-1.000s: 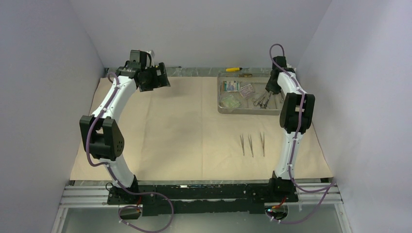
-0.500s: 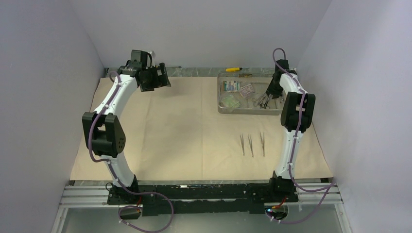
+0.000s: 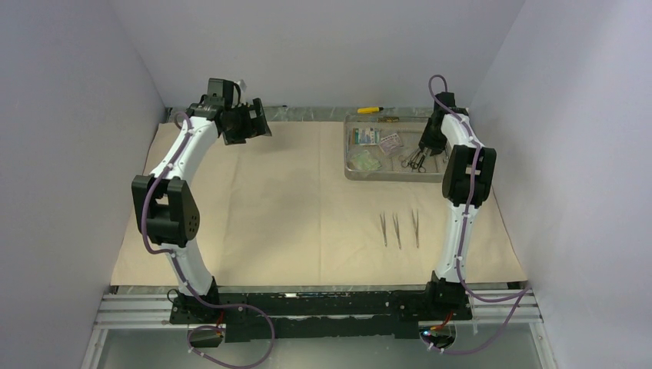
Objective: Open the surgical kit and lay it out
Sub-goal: Pick up the medical item from the container.
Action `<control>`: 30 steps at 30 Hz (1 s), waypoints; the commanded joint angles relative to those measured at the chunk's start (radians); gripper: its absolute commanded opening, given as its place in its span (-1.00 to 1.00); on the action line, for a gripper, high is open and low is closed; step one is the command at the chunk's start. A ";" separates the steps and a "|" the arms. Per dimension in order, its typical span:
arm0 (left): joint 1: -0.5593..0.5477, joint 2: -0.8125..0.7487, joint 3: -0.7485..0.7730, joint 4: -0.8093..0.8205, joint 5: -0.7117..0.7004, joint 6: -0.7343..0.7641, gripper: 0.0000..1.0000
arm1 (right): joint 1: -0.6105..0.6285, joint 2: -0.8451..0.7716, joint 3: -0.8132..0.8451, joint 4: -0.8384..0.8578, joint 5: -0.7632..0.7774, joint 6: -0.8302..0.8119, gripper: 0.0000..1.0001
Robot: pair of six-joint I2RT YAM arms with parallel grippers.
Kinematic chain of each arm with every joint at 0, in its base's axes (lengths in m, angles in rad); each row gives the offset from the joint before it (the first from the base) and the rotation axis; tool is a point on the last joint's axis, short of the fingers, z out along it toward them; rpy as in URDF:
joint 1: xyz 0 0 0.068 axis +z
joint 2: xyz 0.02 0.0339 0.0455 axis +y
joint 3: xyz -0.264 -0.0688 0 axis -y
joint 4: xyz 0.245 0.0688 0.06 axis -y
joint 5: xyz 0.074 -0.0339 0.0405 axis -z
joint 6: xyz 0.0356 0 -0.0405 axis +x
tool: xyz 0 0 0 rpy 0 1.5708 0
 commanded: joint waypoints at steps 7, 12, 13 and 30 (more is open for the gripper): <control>0.008 -0.001 0.033 0.025 0.032 -0.013 0.91 | -0.003 0.027 -0.006 -0.065 0.044 -0.031 -0.52; 0.009 -0.011 0.020 0.029 0.034 -0.016 0.91 | -0.004 0.042 0.002 -0.070 -0.002 -0.021 -0.42; 0.009 -0.013 0.018 0.030 0.035 -0.016 0.91 | -0.004 0.049 0.002 -0.073 -0.007 -0.018 -0.39; 0.011 -0.024 0.006 0.054 0.115 0.000 0.90 | -0.004 -0.038 -0.025 0.019 -0.027 0.026 -0.96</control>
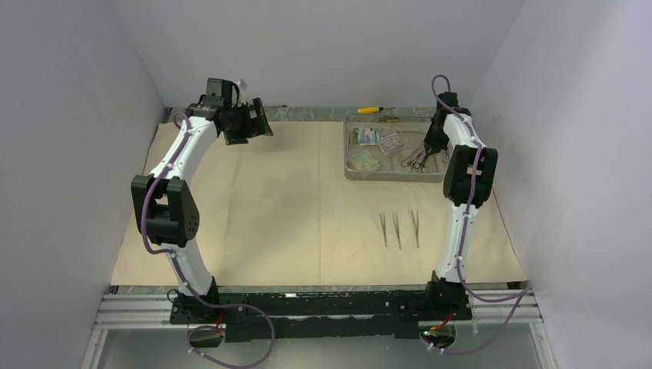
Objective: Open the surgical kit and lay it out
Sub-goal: Pick up the medical item from the container.
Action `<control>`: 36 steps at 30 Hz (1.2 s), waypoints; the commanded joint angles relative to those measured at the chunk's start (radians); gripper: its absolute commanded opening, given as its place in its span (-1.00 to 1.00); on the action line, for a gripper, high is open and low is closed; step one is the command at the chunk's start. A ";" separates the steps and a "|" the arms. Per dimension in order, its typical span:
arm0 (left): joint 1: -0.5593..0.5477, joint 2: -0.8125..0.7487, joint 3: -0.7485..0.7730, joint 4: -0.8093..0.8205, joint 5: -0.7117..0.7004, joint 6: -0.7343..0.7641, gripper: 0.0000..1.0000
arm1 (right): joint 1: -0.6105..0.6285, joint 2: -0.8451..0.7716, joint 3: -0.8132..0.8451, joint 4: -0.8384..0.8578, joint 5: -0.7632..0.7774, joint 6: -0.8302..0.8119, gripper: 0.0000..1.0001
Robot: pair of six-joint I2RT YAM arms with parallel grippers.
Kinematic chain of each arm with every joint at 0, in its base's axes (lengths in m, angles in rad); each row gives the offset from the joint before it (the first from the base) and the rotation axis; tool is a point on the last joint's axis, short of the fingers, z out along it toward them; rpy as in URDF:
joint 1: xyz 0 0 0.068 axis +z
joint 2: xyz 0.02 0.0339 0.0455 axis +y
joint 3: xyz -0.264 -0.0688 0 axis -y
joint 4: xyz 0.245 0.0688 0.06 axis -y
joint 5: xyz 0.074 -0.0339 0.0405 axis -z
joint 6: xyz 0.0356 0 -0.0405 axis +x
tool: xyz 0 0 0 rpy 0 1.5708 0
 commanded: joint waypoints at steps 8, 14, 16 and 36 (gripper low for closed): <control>0.004 -0.009 0.014 0.057 0.145 0.004 0.89 | 0.004 -0.185 -0.105 0.144 -0.035 0.054 -0.93; 0.005 -0.001 0.010 0.080 0.193 -0.021 0.88 | 0.004 -0.214 -0.127 0.167 -0.045 0.058 -0.93; 0.003 0.008 0.010 0.091 0.224 -0.031 0.88 | 0.004 -0.221 -0.125 0.168 -0.061 0.061 -0.93; -0.069 0.017 -0.035 0.160 0.284 -0.085 0.92 | 0.055 -0.436 -0.204 0.119 -0.238 0.135 -0.93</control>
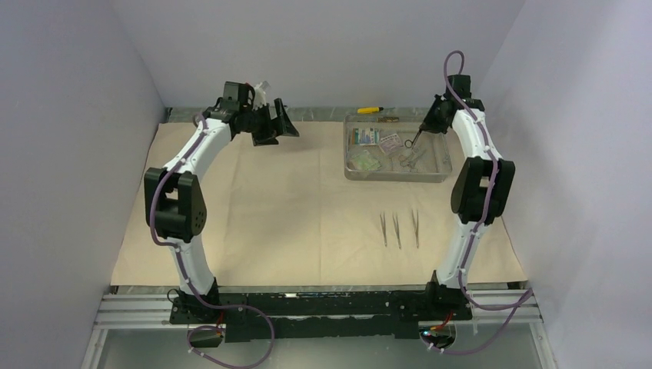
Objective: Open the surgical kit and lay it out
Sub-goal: Pick up the medical item from the container, then place the medical item in the surgical kit.
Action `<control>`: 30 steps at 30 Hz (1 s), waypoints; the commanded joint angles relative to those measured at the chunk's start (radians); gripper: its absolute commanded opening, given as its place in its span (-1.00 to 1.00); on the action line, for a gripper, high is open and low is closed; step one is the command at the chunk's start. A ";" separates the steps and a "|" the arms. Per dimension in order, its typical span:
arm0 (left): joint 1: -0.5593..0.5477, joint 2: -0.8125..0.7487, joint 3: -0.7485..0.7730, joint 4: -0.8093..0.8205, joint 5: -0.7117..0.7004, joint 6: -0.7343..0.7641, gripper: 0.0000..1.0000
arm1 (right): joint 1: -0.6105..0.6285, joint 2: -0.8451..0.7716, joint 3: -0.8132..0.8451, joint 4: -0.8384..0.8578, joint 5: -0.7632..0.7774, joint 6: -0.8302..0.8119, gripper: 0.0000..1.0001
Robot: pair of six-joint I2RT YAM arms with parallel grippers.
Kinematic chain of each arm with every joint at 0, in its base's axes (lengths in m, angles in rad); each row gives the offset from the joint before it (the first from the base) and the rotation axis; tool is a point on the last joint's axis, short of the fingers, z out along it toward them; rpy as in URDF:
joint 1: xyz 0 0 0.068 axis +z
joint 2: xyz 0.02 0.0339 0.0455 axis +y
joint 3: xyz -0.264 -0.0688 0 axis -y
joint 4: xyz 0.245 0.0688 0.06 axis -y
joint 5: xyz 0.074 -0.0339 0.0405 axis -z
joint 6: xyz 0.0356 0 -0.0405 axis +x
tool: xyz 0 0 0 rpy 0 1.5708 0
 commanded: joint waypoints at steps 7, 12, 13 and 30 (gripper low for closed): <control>-0.004 -0.140 -0.131 -0.006 -0.148 -0.006 0.90 | 0.168 -0.346 -0.275 -0.015 -0.060 0.068 -0.92; -0.005 -0.241 -0.247 -0.001 -0.259 -0.005 0.89 | 0.320 -0.532 -0.490 -0.027 -0.014 0.126 -0.91; -0.004 -0.265 -0.275 0.006 -0.273 -0.006 0.90 | 0.347 -0.564 -0.533 -0.024 -0.007 0.143 -0.91; -0.005 -0.556 -0.562 -0.004 -0.339 0.003 0.91 | 0.773 -0.502 -0.801 0.015 0.240 0.241 -0.89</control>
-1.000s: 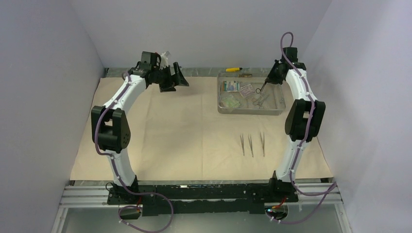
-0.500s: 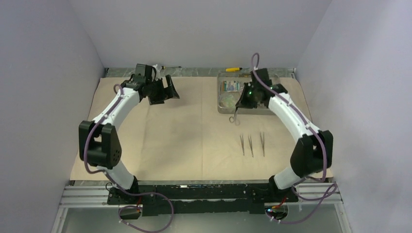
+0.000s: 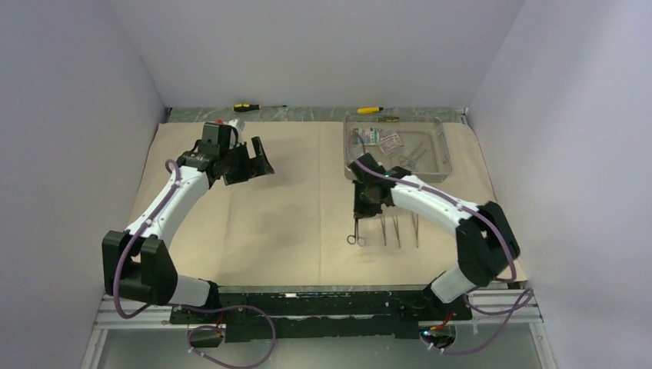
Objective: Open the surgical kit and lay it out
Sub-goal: Place the medical item in the surgical kit.
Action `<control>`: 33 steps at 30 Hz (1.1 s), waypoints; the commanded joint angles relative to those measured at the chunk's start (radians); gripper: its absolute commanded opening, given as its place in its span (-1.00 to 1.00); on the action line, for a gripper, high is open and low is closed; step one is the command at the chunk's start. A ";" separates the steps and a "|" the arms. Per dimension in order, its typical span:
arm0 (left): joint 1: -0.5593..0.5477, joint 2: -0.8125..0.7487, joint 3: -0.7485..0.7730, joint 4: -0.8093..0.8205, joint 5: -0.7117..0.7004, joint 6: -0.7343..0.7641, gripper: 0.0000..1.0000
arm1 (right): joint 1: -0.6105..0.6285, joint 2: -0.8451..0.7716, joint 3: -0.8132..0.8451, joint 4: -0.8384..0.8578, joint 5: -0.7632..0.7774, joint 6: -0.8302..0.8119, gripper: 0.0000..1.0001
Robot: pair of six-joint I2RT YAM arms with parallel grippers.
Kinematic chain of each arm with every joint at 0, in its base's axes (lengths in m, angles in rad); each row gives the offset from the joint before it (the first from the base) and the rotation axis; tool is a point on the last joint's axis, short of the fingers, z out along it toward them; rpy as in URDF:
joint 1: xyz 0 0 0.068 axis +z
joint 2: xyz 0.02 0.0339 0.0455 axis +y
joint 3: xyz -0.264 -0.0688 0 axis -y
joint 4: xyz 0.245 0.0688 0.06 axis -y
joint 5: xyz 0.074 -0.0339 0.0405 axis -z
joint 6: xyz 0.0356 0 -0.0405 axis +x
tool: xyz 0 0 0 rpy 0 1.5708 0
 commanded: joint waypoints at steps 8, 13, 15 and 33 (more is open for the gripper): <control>0.000 -0.080 -0.032 0.005 -0.022 0.015 0.92 | 0.100 0.236 0.105 0.044 0.202 0.018 -0.89; 0.001 -0.081 -0.032 0.001 -0.030 0.027 0.92 | 0.100 0.253 0.115 0.041 0.223 0.019 -0.88; 0.001 -0.079 -0.030 -0.001 -0.033 0.033 0.93 | 0.100 0.257 0.113 0.045 0.231 0.015 -0.86; 0.001 -0.056 0.023 -0.009 -0.083 0.045 0.96 | 0.033 0.183 0.300 -0.074 0.229 -0.087 -0.01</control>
